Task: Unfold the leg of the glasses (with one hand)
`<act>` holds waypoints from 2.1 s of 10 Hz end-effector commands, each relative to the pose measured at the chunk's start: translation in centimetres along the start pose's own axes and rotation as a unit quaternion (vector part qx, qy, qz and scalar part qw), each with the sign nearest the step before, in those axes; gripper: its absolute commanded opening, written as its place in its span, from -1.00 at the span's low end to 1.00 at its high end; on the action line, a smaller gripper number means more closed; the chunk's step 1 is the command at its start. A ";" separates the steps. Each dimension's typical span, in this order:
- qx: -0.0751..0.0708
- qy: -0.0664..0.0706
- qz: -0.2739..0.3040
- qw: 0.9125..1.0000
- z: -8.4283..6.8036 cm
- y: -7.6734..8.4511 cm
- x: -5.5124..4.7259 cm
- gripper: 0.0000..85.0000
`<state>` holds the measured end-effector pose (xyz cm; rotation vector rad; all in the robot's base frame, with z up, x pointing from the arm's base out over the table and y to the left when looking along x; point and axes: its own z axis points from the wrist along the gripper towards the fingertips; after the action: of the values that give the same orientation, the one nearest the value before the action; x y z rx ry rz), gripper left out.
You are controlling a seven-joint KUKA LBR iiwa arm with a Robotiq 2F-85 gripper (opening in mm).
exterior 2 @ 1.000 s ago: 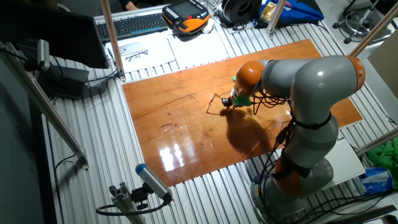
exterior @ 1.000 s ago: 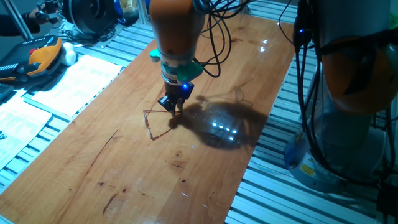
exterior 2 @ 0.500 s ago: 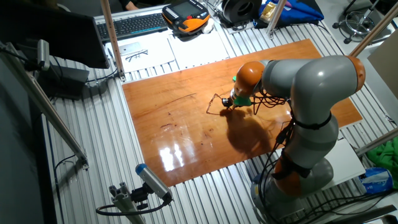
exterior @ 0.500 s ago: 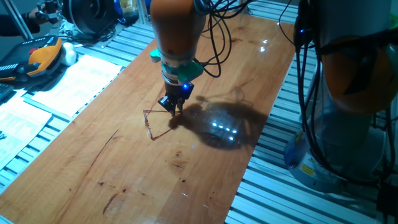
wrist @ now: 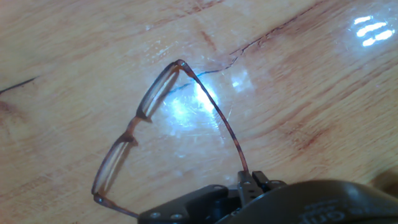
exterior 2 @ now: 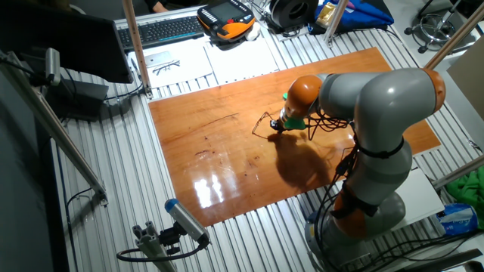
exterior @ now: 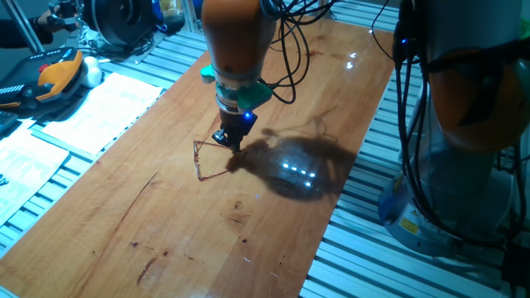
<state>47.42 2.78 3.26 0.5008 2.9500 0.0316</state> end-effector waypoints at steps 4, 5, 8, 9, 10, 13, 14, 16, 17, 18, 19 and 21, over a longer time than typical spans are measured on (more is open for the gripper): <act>-0.001 0.001 0.008 1.000 -0.2 0.0 0.0 -1.00; 0.000 0.003 0.012 1.000 -0.6 0.1 -0.1 -1.00; 0.006 0.010 0.021 1.000 -2.3 0.4 -0.5 -1.00; 0.010 0.010 0.022 1.000 -2.7 0.4 -0.5 -1.00; 0.012 0.011 0.022 1.000 -3.1 0.4 -0.7 -1.00; 0.021 0.014 0.021 0.999 -4.5 0.2 -1.5 -1.00; 0.025 0.018 0.022 0.999 -5.1 0.1 -1.9 -1.00; 0.034 0.030 0.022 0.999 -6.8 0.1 -2.8 -1.00; 0.041 0.034 0.021 0.998 -7.5 0.1 -3.3 -1.00; 0.046 0.040 0.018 0.998 -8.2 0.0 -4.0 -1.00; 0.052 0.044 0.013 0.998 -8.8 -0.2 -4.7 -1.00; 0.074 0.050 -0.009 0.996 -10.1 -0.5 -6.3 -1.00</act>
<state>51.63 0.24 14.08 0.5071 3.0696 -0.1663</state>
